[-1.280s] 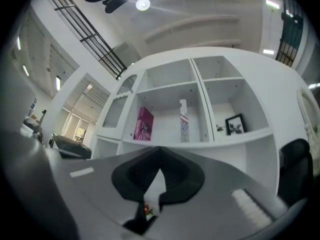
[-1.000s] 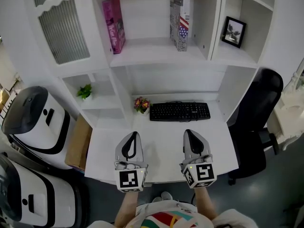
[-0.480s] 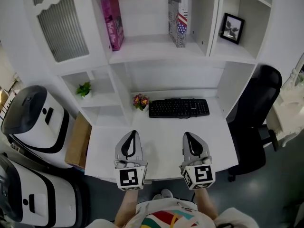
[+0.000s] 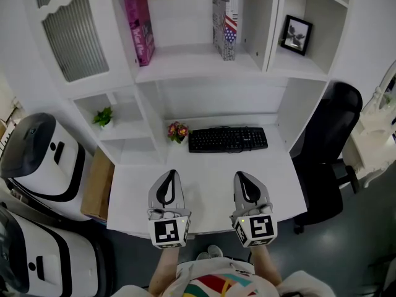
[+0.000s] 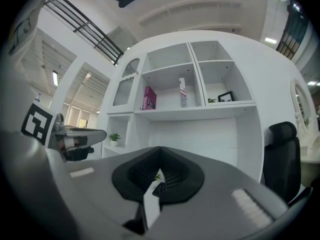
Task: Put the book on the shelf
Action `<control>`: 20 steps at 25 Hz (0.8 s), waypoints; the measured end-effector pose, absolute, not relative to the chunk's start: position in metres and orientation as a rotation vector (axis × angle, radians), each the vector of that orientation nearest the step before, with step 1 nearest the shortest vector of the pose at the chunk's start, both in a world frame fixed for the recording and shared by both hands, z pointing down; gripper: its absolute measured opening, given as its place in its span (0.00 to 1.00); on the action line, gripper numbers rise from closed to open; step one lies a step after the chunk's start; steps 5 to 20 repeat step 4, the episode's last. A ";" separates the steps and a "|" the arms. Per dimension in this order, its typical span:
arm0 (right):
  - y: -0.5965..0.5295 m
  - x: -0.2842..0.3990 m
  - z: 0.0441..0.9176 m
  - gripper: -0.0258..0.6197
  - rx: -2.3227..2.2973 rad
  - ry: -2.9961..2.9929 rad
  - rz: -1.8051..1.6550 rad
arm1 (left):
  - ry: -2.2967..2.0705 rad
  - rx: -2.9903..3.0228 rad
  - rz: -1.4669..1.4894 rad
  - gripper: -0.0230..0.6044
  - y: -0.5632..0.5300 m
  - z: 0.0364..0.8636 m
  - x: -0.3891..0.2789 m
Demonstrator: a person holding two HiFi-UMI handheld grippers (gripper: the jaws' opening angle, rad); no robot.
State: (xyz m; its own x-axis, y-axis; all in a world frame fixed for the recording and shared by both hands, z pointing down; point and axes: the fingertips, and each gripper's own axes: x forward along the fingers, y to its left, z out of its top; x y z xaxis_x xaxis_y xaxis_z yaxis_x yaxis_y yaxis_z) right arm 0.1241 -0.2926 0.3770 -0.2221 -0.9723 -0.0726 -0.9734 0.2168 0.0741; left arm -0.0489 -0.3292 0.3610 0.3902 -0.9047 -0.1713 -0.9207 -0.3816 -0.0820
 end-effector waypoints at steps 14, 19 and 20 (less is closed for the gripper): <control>-0.292 0.123 0.377 0.04 -1.944 2.444 0.162 | 1.638 -2.474 0.156 0.04 -0.330 0.362 -0.047; -0.292 0.123 0.377 0.04 -1.944 2.444 0.162 | 1.638 -2.474 0.156 0.04 -0.330 0.362 -0.047; -0.292 0.123 0.377 0.04 -1.944 2.444 0.162 | 1.638 -2.474 0.156 0.04 -0.330 0.362 -0.047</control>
